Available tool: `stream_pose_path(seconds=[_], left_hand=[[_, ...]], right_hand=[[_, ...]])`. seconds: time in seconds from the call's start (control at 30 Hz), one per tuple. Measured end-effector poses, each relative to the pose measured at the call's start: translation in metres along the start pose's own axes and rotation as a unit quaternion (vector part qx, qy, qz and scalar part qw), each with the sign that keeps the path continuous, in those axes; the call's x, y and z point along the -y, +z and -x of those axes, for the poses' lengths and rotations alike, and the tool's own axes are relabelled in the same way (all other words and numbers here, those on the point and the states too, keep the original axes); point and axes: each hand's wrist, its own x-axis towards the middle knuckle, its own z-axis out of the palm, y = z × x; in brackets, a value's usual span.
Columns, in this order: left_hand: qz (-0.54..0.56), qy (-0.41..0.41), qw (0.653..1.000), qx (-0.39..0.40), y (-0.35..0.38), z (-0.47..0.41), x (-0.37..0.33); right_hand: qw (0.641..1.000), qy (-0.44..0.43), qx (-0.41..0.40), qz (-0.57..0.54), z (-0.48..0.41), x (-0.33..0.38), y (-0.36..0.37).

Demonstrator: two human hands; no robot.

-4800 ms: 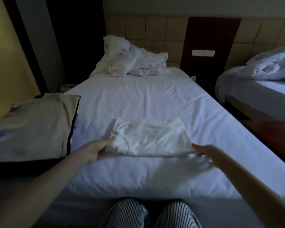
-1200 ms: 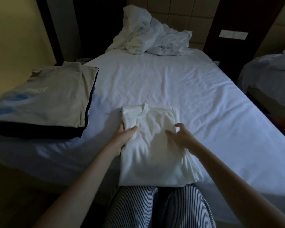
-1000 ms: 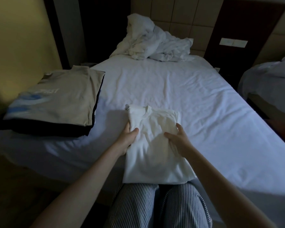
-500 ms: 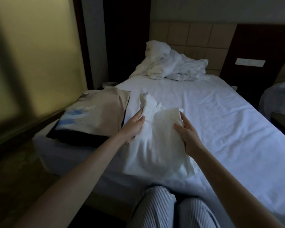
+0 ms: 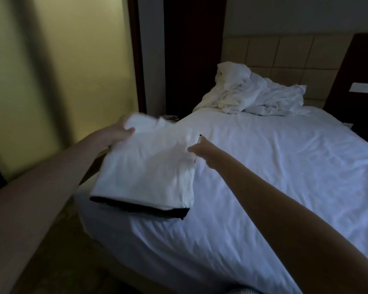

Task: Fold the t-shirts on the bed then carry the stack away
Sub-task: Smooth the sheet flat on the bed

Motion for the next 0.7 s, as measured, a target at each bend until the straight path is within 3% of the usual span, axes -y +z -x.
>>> stream_pose_path(seconds=[0.07,0.13,0.23,0.37,0.47,0.7], left_hand=[[-0.1,-0.007,0.995,-0.029,0.005,-0.006,0.008],[-0.176,0.045,0.982,-0.06,0.014,-0.008,0.003],[-0.238,0.063,0.969,-0.016,0.047,-0.015,0.007],[-0.196,0.049,0.978,0.048,0.095,-0.039,0.055],[-0.174,0.06,0.982,0.044,0.101,-0.051,0.068],[-0.171,0.054,0.983,0.029,0.101,-0.041,0.065]], right_hand=[[0.993,0.001,-0.057,0.105,-0.007,-0.001,0.017],[0.977,-0.038,-0.099,0.186,-0.004,0.006,0.033],[0.957,-0.08,-0.089,0.266,-0.002,0.009,0.061],[0.949,-0.067,-0.041,0.305,-0.011,-0.046,0.106],[0.948,-0.084,-0.074,0.297,-0.022,-0.064,0.115],[0.943,-0.074,-0.06,0.32,-0.016,-0.061,0.113]])
